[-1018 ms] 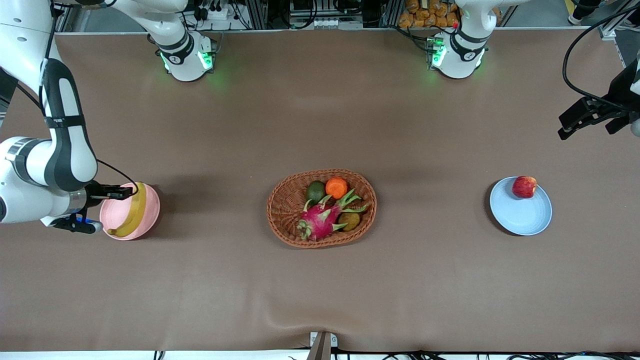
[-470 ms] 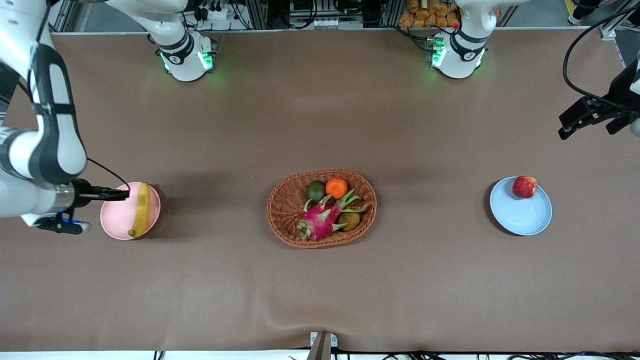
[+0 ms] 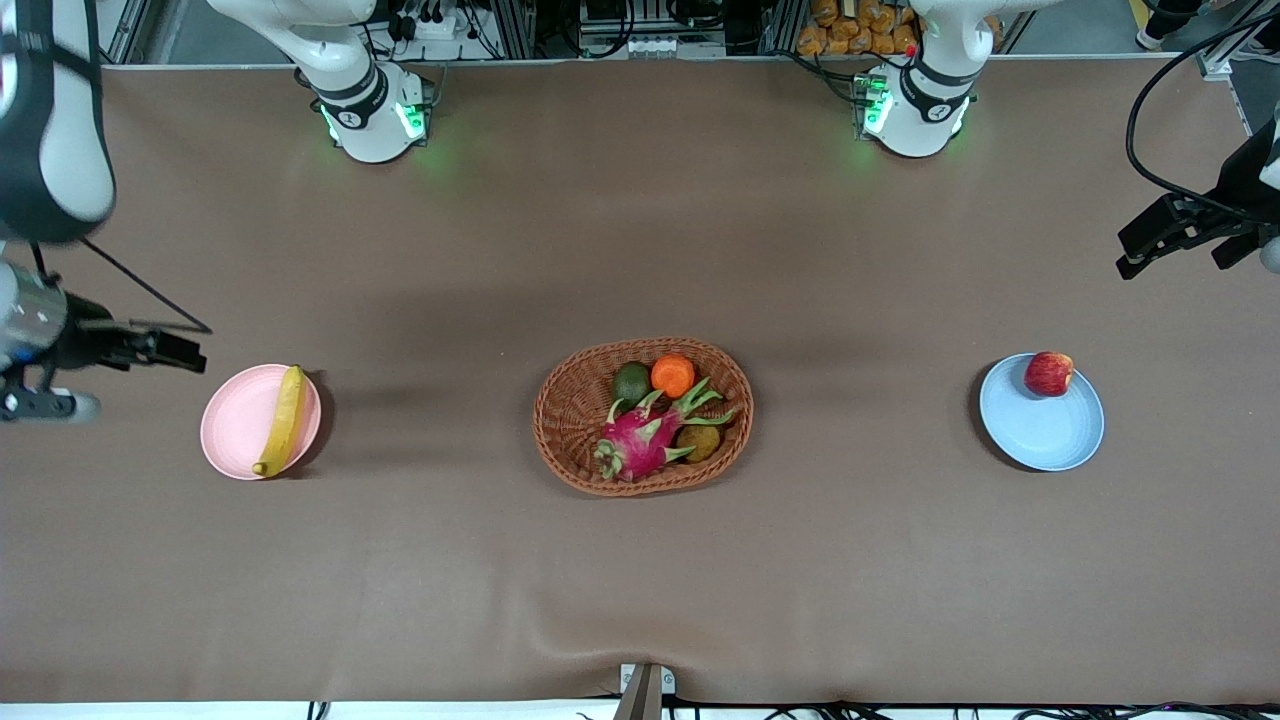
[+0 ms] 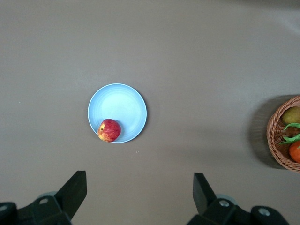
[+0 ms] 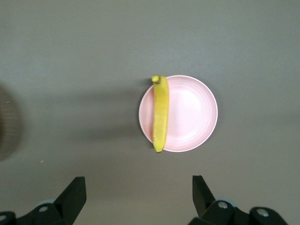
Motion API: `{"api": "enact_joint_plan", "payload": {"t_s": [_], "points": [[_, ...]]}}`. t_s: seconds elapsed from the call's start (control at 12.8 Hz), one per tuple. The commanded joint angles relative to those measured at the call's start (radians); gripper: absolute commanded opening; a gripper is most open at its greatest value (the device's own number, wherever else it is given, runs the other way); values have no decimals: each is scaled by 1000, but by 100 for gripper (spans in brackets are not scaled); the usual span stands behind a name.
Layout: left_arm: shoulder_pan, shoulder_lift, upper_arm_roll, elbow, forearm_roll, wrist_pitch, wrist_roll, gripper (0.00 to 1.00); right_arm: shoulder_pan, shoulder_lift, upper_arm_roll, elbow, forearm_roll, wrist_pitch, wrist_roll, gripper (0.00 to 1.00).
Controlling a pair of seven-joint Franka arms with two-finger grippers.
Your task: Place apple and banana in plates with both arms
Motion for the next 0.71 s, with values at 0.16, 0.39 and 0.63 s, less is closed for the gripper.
{"api": "enact_joint_plan", "payload": {"t_s": [0.16, 0.39, 0.63], "points": [[7, -9, 0, 0, -24, -8, 24, 100, -3, -166, 12, -25, -21, -110, -73, 100], [7, -9, 0, 0, -24, -8, 24, 100, -3, -191, -2, 27, -7, -232, -74, 100], [7, -9, 0, -1, -24, -8, 24, 100, -3, -193, -7, 74, 13, -323, -17, 100]]}}
